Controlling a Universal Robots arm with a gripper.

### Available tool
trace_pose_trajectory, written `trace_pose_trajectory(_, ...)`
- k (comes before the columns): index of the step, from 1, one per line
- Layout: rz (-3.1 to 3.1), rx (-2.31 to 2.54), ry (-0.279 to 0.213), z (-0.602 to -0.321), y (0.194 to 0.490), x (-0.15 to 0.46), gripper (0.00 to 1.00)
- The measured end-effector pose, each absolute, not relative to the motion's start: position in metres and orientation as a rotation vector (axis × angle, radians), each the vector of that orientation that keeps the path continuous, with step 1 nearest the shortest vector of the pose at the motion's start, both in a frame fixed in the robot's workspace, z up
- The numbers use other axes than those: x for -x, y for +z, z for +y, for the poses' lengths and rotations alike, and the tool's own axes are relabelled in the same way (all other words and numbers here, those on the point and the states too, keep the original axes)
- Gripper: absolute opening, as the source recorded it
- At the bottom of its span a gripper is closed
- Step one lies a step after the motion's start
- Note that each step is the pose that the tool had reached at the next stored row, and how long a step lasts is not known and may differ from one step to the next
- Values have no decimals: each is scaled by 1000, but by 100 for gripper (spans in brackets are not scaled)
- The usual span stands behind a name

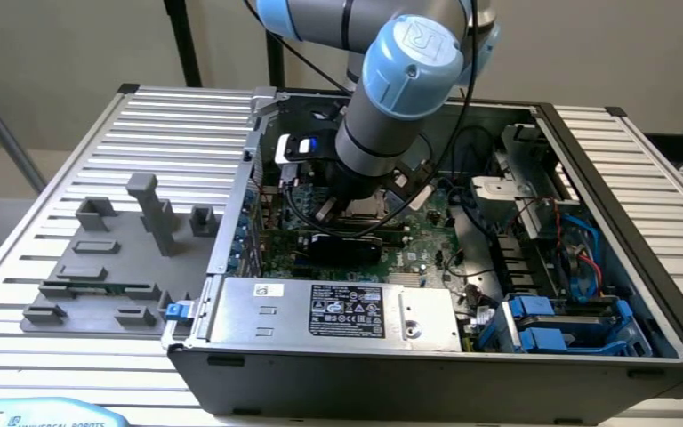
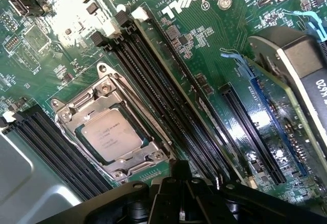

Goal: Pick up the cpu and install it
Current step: 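Install the second cpu locking lever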

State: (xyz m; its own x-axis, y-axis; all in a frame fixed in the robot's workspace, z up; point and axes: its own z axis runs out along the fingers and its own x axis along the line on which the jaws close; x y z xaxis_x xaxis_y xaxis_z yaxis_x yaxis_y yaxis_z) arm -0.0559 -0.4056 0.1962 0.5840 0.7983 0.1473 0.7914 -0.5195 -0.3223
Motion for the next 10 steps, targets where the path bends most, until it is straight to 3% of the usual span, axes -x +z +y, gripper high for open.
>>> trace_pose_trajectory(10,-1288,2463,27,-403,196,56,11)
